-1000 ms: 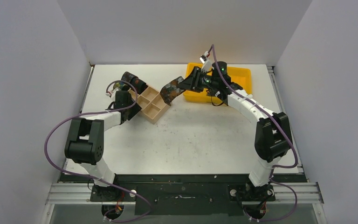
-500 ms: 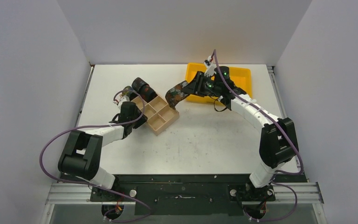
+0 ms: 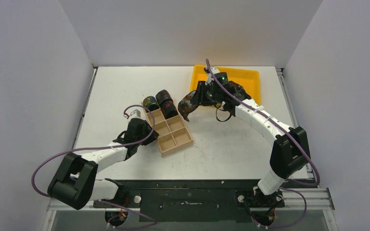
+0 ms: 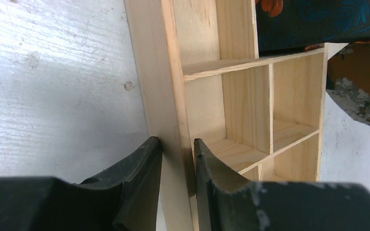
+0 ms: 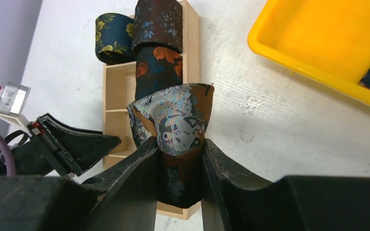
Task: Roll the ties
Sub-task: Move the storage box to the center of the board.
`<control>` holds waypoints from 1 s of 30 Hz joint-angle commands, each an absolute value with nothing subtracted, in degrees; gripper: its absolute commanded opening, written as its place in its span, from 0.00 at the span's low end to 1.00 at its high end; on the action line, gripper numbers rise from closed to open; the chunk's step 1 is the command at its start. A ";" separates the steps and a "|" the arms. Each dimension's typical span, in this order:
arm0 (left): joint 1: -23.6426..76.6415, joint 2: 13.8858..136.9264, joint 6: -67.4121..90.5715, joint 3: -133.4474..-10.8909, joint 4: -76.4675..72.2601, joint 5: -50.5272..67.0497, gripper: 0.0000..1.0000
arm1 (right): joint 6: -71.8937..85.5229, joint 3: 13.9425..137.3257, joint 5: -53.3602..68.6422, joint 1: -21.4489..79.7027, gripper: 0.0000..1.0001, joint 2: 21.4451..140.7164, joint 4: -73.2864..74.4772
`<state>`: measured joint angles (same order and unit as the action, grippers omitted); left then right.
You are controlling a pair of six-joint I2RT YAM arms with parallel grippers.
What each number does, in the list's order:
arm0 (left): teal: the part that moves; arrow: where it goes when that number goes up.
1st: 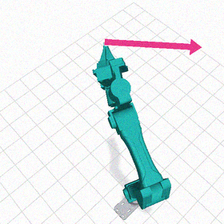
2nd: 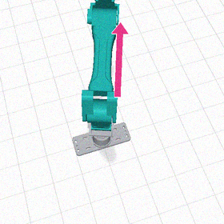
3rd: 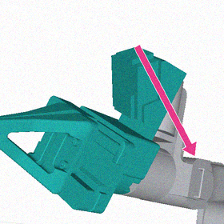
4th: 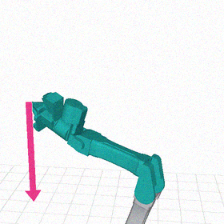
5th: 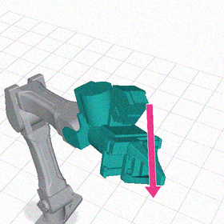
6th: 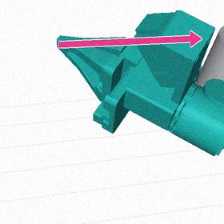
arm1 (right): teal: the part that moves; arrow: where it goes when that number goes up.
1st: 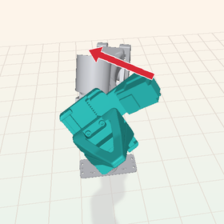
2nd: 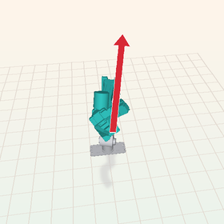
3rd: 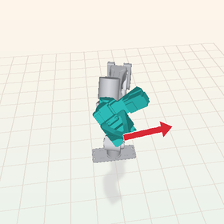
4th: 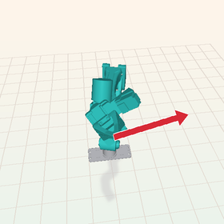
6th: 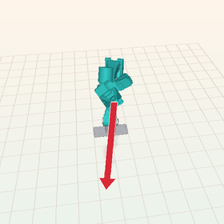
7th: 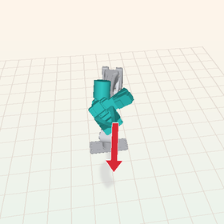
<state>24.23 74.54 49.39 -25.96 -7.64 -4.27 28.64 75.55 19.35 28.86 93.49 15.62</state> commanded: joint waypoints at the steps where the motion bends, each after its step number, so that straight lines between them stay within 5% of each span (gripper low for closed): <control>1: 25.30 74.69 50.26 -24.76 -5.57 -1.99 0.06 | 21.88 83.44 6.72 32.92 0.05 93.68 22.11; 13: 25.40 74.62 51.62 -22.74 -7.82 -2.19 0.06 | 19.31 83.52 -9.89 40.65 0.05 96.21 27.95; 30: 25.40 74.11 53.97 -19.51 -12.35 -1.03 0.05 | 25.72 78.52 -4.13 47.16 0.05 103.77 19.30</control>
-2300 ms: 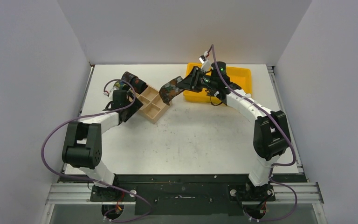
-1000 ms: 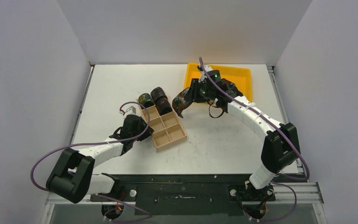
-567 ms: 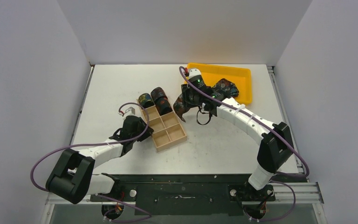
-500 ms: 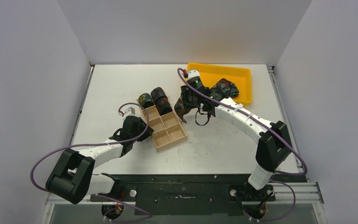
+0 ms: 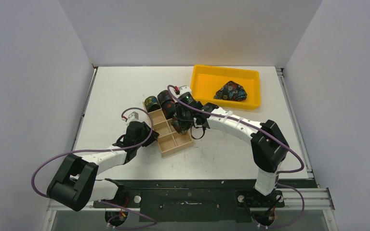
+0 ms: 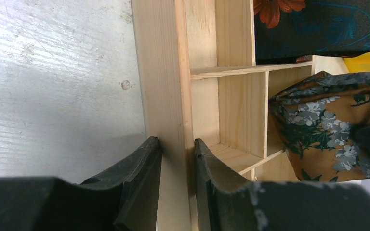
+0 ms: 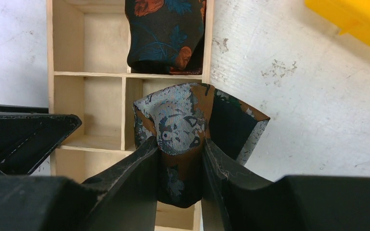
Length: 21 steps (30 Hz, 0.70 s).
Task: Roll the ties
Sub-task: Move the storage box to the center of the board, then place the tie in the storage box.
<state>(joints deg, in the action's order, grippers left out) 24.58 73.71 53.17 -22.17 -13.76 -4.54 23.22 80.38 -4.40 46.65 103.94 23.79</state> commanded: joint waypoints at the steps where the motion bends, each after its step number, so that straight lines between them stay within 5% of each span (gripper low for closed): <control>1: 25.40 74.25 54.15 -19.33 -12.73 -0.87 0.05 | 26.18 77.84 -4.36 47.32 0.05 103.78 18.27; 21: 25.41 75.02 55.11 -17.77 -15.79 -0.09 0.05 | 19.47 74.77 -12.98 48.27 0.05 96.24 11.81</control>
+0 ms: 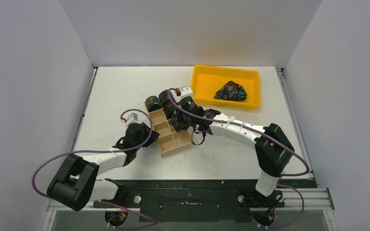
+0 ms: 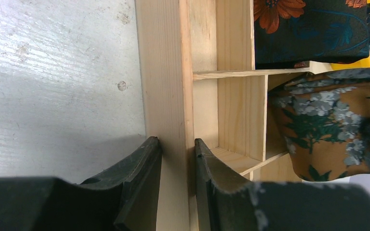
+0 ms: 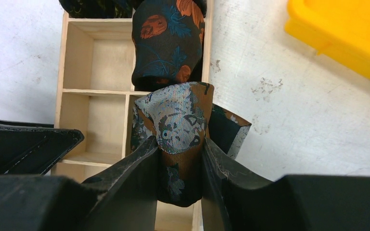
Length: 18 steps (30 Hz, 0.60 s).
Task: Roll the ties
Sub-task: Place the tie in the storage box.
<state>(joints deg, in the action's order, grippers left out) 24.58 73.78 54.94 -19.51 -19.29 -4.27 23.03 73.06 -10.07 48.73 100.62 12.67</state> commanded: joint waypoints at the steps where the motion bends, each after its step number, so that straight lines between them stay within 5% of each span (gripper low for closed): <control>1: 25.45 75.12 55.11 -17.80 -15.96 -0.04 0.05 | 19.09 74.79 -13.08 48.10 0.05 95.98 11.80; 18: 25.45 75.49 55.20 -18.27 -16.00 0.00 0.05 | 14.48 76.87 -12.10 34.01 0.05 81.82 18.13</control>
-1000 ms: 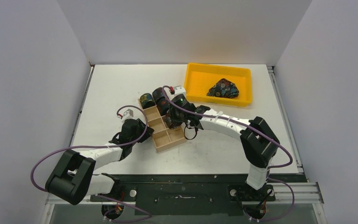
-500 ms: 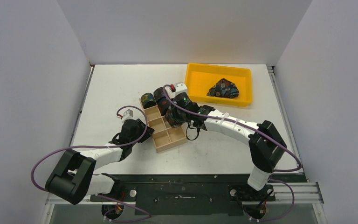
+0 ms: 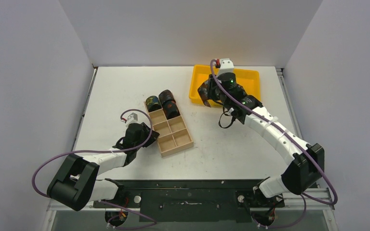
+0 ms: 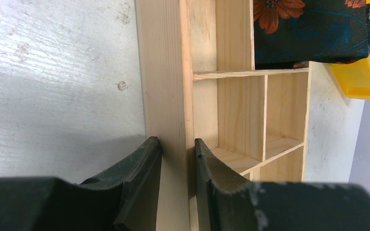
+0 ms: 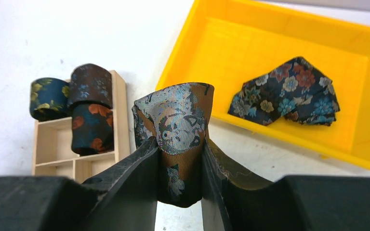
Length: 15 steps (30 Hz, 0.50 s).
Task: Roll the ties
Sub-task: Place the tie in the storage box.
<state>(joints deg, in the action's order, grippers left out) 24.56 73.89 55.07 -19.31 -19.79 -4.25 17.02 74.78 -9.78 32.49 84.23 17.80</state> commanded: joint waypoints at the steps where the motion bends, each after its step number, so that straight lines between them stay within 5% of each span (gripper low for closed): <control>1: 25.43 75.50 55.18 -18.28 -16.00 0.00 0.05 | 14.36 76.20 -12.49 34.15 0.05 81.91 17.77; 15: 25.51 74.71 57.05 -16.49 -17.38 1.58 0.04 | 17.52 67.63 -14.77 44.85 0.05 91.12 7.12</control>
<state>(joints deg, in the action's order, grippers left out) 24.56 73.87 55.90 -18.70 -20.80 -4.03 15.92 67.35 -14.15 43.22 91.24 13.23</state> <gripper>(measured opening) 0.263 0.314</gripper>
